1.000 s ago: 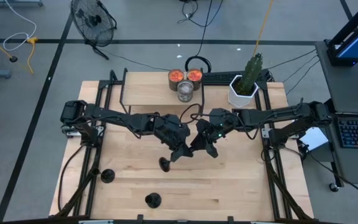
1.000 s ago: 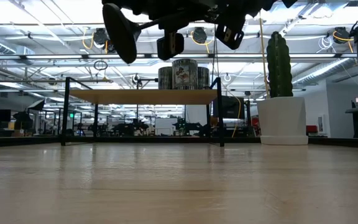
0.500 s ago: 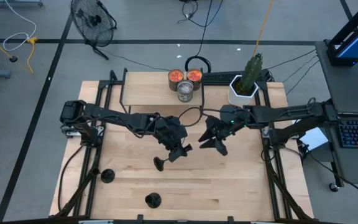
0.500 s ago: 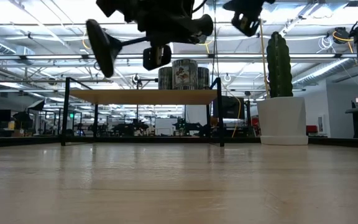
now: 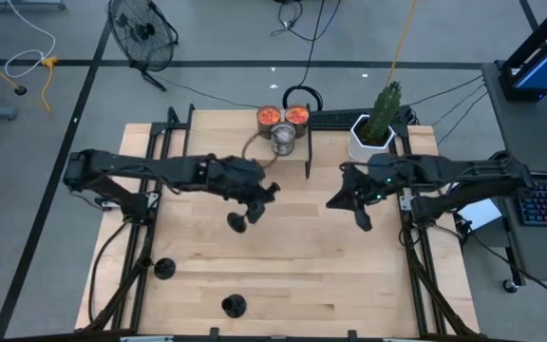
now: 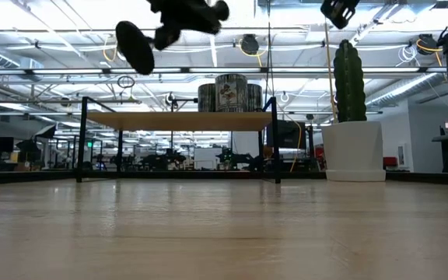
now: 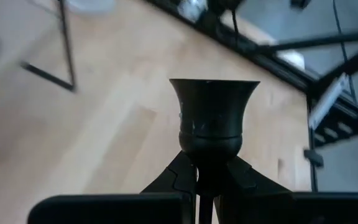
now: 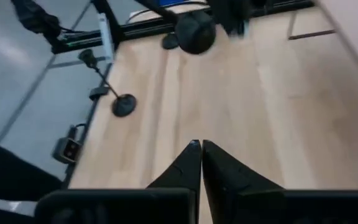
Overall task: Pick & Place candle stick holders
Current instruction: Put the top right black candle holder on the shelf
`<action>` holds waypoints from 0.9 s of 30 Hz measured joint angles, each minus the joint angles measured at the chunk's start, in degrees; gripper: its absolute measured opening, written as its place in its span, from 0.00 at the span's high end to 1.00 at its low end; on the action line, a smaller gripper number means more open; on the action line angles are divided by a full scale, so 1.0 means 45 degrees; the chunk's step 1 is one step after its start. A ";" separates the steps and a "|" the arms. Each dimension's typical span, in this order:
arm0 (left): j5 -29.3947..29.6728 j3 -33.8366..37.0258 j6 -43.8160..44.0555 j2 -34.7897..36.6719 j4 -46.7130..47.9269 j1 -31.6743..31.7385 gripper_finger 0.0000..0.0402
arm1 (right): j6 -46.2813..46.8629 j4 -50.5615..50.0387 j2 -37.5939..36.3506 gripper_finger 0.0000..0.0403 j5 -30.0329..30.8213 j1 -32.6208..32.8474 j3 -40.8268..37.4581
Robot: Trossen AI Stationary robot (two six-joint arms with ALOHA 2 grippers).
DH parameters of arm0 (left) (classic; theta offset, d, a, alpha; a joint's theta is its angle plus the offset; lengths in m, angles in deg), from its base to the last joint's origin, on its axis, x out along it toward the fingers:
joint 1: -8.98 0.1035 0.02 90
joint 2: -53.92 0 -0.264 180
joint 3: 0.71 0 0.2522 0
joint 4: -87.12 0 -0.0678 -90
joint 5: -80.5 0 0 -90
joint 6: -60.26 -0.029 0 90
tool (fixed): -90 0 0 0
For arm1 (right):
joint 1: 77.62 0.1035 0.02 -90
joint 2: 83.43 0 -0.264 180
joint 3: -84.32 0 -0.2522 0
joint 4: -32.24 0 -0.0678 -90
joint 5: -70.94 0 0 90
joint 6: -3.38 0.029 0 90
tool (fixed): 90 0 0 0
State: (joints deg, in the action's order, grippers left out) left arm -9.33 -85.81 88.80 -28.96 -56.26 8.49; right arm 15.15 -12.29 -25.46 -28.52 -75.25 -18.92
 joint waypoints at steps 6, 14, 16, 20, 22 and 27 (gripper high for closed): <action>0.2283 0.0000 -0.0728 0.1510 0.0238 0.0250 0.94 | -0.0587 -0.1111 -0.0873 1.00 0.1235 0.0000 -0.0005; 0.6101 -0.0002 -0.2962 0.3203 -0.0449 0.0346 0.94 | -0.1471 -0.1322 -0.1786 1.00 0.1527 0.0000 -0.0005; 0.7033 -0.0005 -0.3777 0.3388 -0.0908 0.0382 0.94 | -0.1664 -0.1344 -0.1935 1.00 0.1556 -0.0005 -0.0005; 0.8188 -0.0005 -0.5051 0.3655 -0.1432 0.0728 0.94 | -0.1909 -0.1957 -0.2212 1.00 0.2254 -0.0010 -0.0005; 0.8466 0.0001 -0.5545 0.3757 -0.1480 0.1089 0.94 | -0.1875 -0.2156 -0.2350 1.00 0.2684 -0.0015 -0.0107; 0.7946 0.0005 -0.6117 0.3842 -0.2040 0.2513 0.94 | -0.1216 -0.1290 -0.3213 1.00 0.2820 -0.0015 -0.1245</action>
State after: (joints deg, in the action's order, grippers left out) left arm 26.43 -85.78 61.27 -11.67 -65.44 19.80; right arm 9.68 -18.10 -39.92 -15.84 -75.32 -24.52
